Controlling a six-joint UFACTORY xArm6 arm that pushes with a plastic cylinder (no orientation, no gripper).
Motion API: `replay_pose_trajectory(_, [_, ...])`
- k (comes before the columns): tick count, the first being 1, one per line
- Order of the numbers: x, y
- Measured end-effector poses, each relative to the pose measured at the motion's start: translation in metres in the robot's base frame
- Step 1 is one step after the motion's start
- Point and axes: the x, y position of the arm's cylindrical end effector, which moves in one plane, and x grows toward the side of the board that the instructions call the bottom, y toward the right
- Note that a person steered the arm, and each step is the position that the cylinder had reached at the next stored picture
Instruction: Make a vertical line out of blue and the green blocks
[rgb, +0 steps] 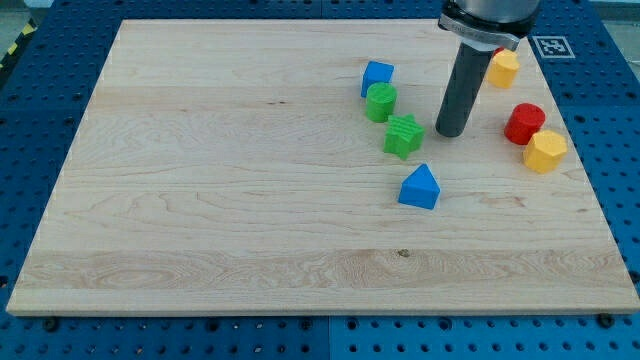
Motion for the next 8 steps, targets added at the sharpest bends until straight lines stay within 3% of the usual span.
replay_pose_trajectory(3, [0.012, -0.045])
replay_pose_trajectory(5, [0.016, -0.020])
replay_pose_trajectory(8, [0.098, 0.000])
